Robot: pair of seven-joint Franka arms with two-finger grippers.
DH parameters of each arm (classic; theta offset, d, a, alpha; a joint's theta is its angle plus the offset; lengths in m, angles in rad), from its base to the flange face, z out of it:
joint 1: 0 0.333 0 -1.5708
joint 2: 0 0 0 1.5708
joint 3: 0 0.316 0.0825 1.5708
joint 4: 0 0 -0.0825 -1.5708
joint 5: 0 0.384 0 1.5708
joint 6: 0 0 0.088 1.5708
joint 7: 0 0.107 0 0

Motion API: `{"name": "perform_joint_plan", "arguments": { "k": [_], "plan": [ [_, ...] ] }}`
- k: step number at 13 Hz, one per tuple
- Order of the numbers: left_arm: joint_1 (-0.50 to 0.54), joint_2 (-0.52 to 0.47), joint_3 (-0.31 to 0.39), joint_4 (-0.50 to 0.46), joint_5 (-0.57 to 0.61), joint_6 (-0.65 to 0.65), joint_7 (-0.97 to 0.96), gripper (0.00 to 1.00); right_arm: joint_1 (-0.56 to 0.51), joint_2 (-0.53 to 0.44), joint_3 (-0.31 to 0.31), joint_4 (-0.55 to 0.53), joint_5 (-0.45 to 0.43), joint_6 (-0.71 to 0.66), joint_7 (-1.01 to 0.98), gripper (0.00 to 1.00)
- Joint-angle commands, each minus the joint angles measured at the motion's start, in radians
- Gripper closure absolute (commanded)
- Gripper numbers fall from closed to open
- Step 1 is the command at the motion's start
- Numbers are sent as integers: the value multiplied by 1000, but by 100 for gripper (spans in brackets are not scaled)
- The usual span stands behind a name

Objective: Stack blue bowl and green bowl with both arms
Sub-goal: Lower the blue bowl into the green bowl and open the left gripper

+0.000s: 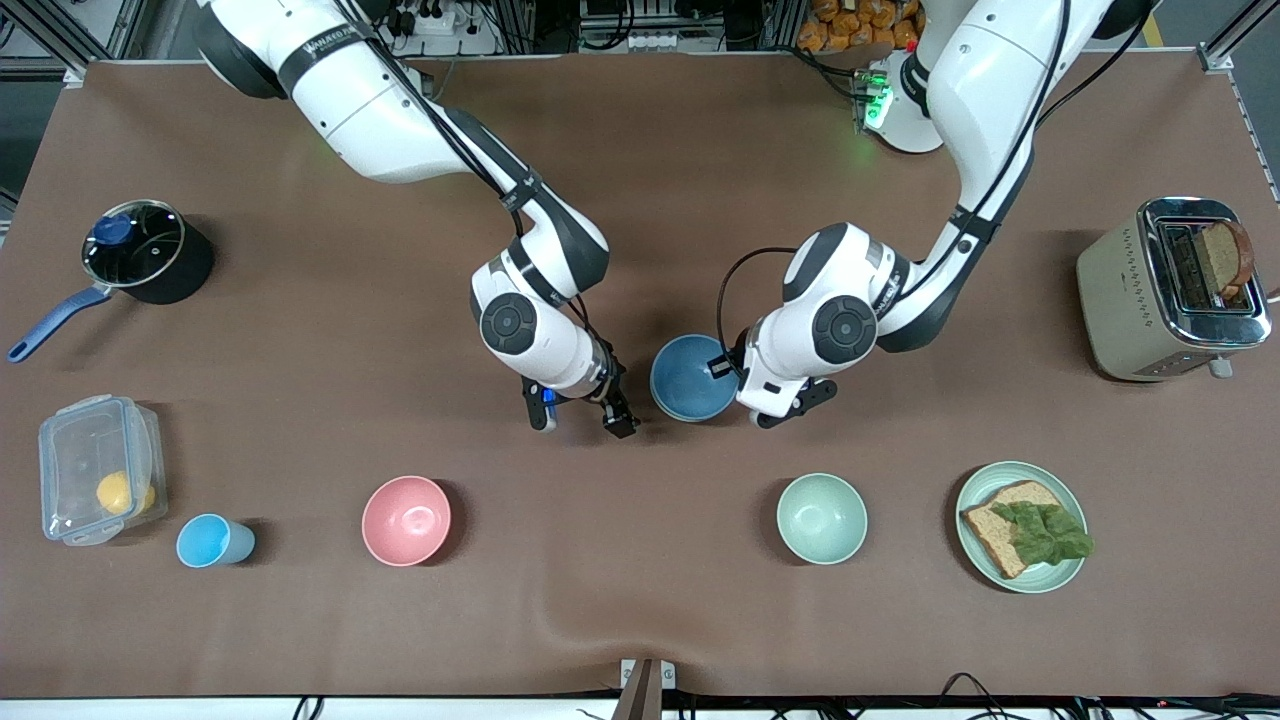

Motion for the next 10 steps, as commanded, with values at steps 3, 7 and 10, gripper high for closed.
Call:
{"name": "perform_joint_plan", "arguments": {
  "k": [3, 7, 10],
  "plan": [
    [-9, -6, 6, -31, -5, 35, -13, 100, 6, 5, 2, 2, -9, 22, 32, 0],
    [-11, 3, 4, -35, -5, 35, -13, 100, 15, 12, -1, 2, -12, 29, 44, 0],
    [-17, 12, 4, -32, -6, 50, -13, 100, 20, 15, -1, 4, -12, 29, 44, 0]
  ]
}}
